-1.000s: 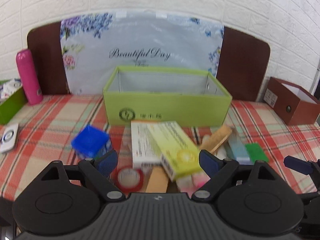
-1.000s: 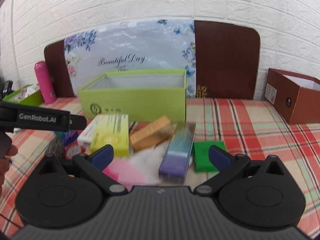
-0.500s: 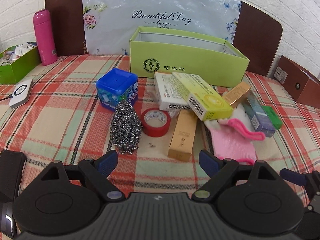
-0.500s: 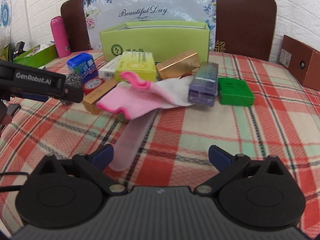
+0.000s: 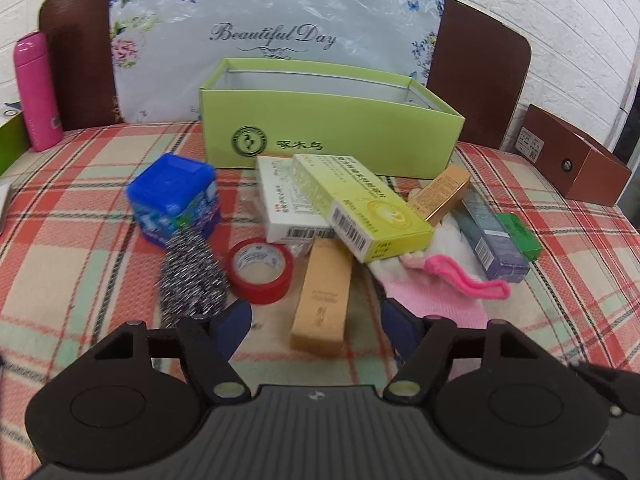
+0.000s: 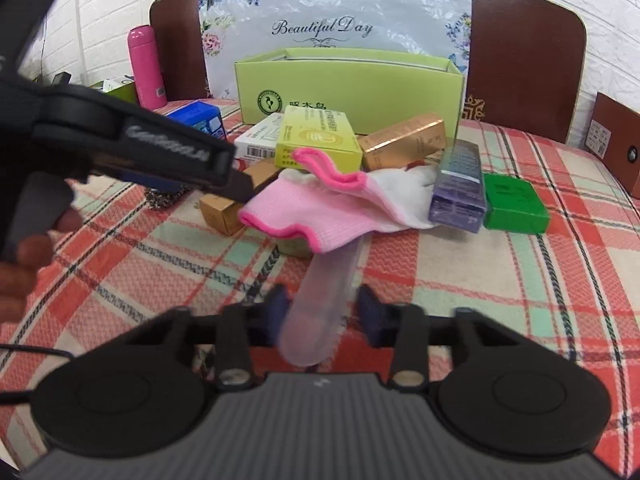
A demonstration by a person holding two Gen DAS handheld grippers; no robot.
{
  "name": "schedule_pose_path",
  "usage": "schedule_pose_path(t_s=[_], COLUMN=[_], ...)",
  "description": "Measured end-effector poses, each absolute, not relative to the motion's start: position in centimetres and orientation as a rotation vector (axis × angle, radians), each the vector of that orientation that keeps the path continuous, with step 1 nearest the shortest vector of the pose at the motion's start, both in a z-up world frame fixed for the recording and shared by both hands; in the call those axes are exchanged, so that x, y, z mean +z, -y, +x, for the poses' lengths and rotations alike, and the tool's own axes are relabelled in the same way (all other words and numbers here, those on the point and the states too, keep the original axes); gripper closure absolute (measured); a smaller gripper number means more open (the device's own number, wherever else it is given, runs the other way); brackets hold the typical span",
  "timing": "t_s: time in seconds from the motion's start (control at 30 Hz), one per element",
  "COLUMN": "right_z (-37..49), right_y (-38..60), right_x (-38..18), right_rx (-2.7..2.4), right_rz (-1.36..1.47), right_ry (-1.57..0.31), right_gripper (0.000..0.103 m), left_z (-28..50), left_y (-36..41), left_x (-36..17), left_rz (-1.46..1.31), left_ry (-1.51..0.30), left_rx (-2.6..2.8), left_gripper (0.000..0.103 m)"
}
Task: Organize objects
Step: 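Grasp the pale pink tube with the right tool while the left grasps the tan box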
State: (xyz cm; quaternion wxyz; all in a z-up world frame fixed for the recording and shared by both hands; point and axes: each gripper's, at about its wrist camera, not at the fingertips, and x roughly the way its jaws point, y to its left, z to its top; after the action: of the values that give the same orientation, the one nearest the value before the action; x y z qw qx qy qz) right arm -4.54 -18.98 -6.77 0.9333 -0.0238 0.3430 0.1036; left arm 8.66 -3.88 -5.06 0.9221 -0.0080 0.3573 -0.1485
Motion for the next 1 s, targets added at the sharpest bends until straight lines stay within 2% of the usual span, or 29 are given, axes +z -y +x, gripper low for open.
schedule_pose_path(t_s=[0.1,0.17,0.2,0.23,0.27,0.37,0.43,0.57,0.6,0.67,0.7,0.8,0.9,1.0], right_z=[-5.8,-7.4,-8.1,-8.9,-9.5,-10.4,-10.6,-10.1,-9.8,-9.5,-9.3,-9.3,-9.0,-8.6], right_y=[20.3,21.2,21.5,21.9,22.2,22.8,23.0,22.7,22.6,22.2,22.0,21.9,22.2,22.1], right_x=[-6.5,-6.4,-6.3,-6.3,-6.2,-5.8,-5.5,-5.3,-5.4,-5.6,-5.7,-5.9,-6.1,-6.2], right_rx=[0.214,0.229,0.240,0.248,0.255,0.268,0.281,0.287,0.289,0.289,0.284,0.277,0.262,0.261], right_rz=[-0.055,-0.059,-0.060,-0.056,-0.052,-0.040,-0.032,-0.033,-0.030,-0.039,-0.045,-0.042,-0.031,-0.031], right_ry=[-0.721,-0.735,-0.741,-0.749,-0.757,-0.766,-0.754,-0.735,-0.737,-0.744,-0.747,-0.753,-0.763,-0.766], right_gripper=[0.076,0.076,0.076,0.076,0.076,0.074,0.066,0.066,0.066,0.066,0.066,0.066,0.066,0.066], left_z=[9.9,10.4,10.2,10.1,10.0,8.0,6.1,2.2,1.9,2.1,2.3,3.1,3.2,3.3], left_y=[5.0,5.3,5.4,5.4,5.1,4.8,4.2,2.6,2.6,2.6,2.8,3.3,3.7,3.8], left_x=[-5.6,-6.0,-6.0,-5.9,-6.0,-5.9,-6.0,-5.8,-5.8,-5.8,-5.9,-5.9,-6.0,-6.1], left_rz=[0.022,0.037,0.059,0.072,0.051,0.077,0.083,0.051,0.047,0.044,0.041,0.033,0.043,0.047], left_ry=[-0.737,-0.743,-0.728,-0.729,-0.749,-0.750,-0.753,-0.782,-0.789,-0.793,-0.784,-0.795,-0.804,-0.807], left_rx=[-0.283,-0.274,-0.267,-0.282,-0.313,-0.333,-0.341,-0.340,-0.340,-0.334,-0.324,-0.331,-0.356,-0.354], left_gripper=[0.029,0.037,0.044,0.068,0.071,0.071,0.071,0.070,0.068,0.039,0.038,0.038,0.053,0.054])
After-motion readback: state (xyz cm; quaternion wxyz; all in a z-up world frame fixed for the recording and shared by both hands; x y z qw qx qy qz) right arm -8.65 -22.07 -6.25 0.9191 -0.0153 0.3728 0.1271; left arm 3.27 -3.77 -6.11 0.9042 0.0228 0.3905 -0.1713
